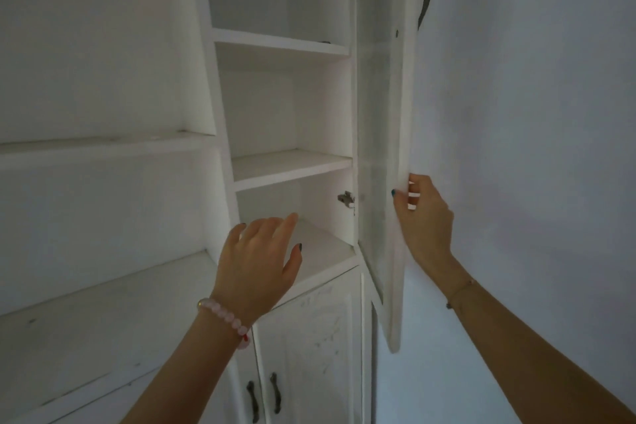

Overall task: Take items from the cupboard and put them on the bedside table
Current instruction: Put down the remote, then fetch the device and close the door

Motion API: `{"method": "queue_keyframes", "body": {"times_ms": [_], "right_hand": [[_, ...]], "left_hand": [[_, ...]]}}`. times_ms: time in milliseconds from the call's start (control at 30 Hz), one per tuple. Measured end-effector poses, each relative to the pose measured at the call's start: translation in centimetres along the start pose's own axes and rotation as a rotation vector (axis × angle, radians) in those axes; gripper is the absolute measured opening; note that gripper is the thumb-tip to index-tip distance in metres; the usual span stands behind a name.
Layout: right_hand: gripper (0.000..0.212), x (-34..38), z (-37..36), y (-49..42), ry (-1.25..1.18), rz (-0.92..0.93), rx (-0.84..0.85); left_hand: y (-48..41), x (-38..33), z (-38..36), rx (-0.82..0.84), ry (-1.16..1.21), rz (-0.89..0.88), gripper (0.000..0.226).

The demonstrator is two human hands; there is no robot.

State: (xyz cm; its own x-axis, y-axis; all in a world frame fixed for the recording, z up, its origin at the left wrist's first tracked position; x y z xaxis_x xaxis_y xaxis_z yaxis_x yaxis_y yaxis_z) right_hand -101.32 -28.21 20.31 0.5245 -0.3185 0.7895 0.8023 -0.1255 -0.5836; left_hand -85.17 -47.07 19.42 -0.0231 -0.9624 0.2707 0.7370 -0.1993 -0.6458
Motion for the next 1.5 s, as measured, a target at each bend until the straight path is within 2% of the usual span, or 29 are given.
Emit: {"method": "queue_keyframes", "body": {"times_ms": [200, 300, 400, 500, 667, 933, 1100, 1500], "right_hand": [[0.024, 6.2, -7.2, 4.2, 0.258, 0.172, -0.060], [0.034, 8.0, -11.9, 5.5, 0.322, 0.243, -0.009], [0.045, 8.8, -16.2, 5.9, 0.269, 0.240, 0.038], [0.047, 9.3, -19.2, 6.1, 0.136, 0.184, 0.073], [0.054, 9.1, -23.2, 6.7, 0.072, 0.220, 0.206], [0.064, 9.4, -27.3, 6.1, 0.135, 0.377, 0.446], [0.066, 9.7, -29.6, 5.4, 0.235, 0.423, 0.515], [0.065, 10.0, -30.4, 5.3, 0.211, 0.427, 0.592]], "left_hand": [[4.2, 4.2, 1.9, 0.038, -0.065, 0.066, 0.048], [6.4, 6.4, 2.7, 0.058, -0.097, 0.112, 0.049], [8.6, 8.5, 3.9, 0.068, -0.135, 0.165, 0.049], [10.5, 10.3, 5.0, 0.080, -0.195, 0.218, 0.049], [12.2, 12.2, 5.2, 0.131, -0.260, 0.289, 0.048], [9.3, 11.7, 3.3, 0.128, -0.275, 0.289, 0.048], [8.1, 11.1, 2.4, 0.123, -0.278, 0.290, 0.048], [6.8, 9.9, 1.6, 0.140, -0.315, 0.322, 0.048]]}}
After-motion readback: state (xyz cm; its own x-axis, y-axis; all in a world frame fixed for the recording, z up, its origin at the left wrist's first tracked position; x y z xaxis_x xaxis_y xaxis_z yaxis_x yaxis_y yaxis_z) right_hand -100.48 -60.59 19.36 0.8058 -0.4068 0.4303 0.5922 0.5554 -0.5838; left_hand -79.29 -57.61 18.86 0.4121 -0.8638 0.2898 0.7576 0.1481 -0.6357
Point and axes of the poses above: each hand's wrist, its own y-axis away from the middle knuckle, its own z-axis out of the back of the hand, x = y × z, the point moved 9 cm from there along -y, towards the middle knuckle, and after that the axes turned 15 degrees about -z, right-handed, at the moved point
